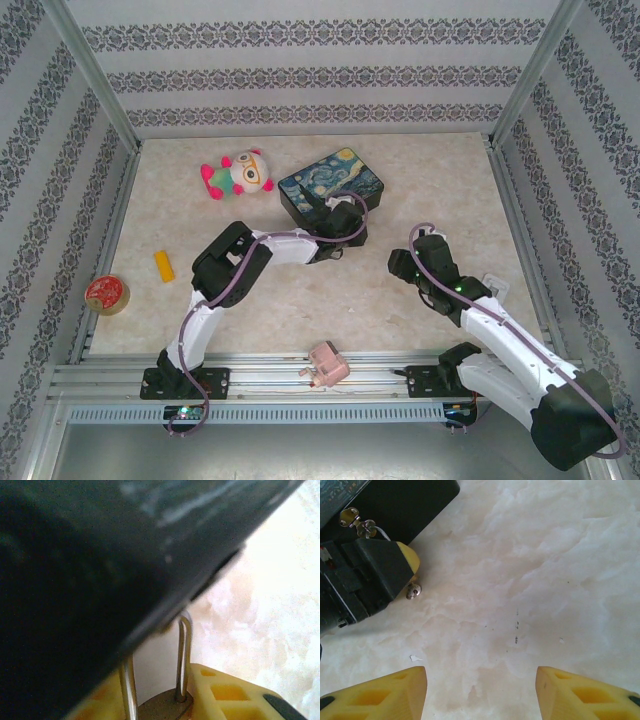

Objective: Unlock the padlock with the key

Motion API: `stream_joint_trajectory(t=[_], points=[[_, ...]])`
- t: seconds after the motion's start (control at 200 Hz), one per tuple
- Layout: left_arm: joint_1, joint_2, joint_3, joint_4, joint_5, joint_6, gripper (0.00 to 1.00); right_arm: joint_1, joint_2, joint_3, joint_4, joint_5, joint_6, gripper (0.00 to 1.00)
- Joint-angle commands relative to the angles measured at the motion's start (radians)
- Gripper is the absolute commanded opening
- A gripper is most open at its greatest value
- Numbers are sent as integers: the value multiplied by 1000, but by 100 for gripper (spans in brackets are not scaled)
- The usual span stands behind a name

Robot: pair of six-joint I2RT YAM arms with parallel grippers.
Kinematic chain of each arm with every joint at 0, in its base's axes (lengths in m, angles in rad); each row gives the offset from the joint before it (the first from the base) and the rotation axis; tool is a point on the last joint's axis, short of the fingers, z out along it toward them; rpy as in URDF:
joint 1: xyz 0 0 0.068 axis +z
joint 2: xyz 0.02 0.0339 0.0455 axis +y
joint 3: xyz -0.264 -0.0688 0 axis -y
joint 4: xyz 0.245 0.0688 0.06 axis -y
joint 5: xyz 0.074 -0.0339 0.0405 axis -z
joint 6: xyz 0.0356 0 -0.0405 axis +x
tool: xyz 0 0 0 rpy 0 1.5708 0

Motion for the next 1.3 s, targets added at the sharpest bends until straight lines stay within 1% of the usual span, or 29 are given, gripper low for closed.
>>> stream_joint_trajectory(t=[0.0,0.025,0.075,0.09,0.135,0.175,0.195,0.295,0.38,0.48,0.55,0.615,0.7,0.825,1.024,1.144,1.294], points=[[19,29,0,62,16,-13,20,-4,-15,-18,36,-14,-17,59],[20,29,-3,64,21,-18,15,-4,-15,-22,42,-20,-22,59],[23,25,-9,70,37,-35,13,-3,-11,-28,54,-43,-41,56],[23,22,-12,74,43,-38,9,-3,-9,-27,58,-50,-47,55],[24,11,-25,82,60,-50,4,1,-5,-29,69,-69,-67,52],[25,-5,-35,82,79,-65,3,10,0,-30,79,-79,-89,51],[25,-13,-39,77,89,-70,0,16,3,-29,84,-84,-101,50],[29,-67,-61,40,162,-124,0,50,22,-27,107,-96,-157,43],[42,-120,-101,25,240,-203,0,73,49,-29,145,-108,-195,41],[60,-172,-128,-32,334,-293,1,103,97,-33,197,-100,-230,38],[66,-200,-134,-100,371,-326,2,126,133,-29,233,-89,-255,36],[69,-219,-142,-153,393,-355,2,147,170,-20,259,-79,-278,32],[74,-233,-160,-169,425,-394,2,172,228,5,275,-74,-311,29],[77,-241,-159,-207,447,-403,2,215,300,42,283,-56,-347,24],[78,-246,-162,-219,456,-414,2,274,380,78,301,16,-393,24],[79,-240,-164,-212,470,-421,2,286,433,108,313,58,-418,25],[79,-234,-165,-195,482,-431,2,287,493,148,329,60,-444,25]])
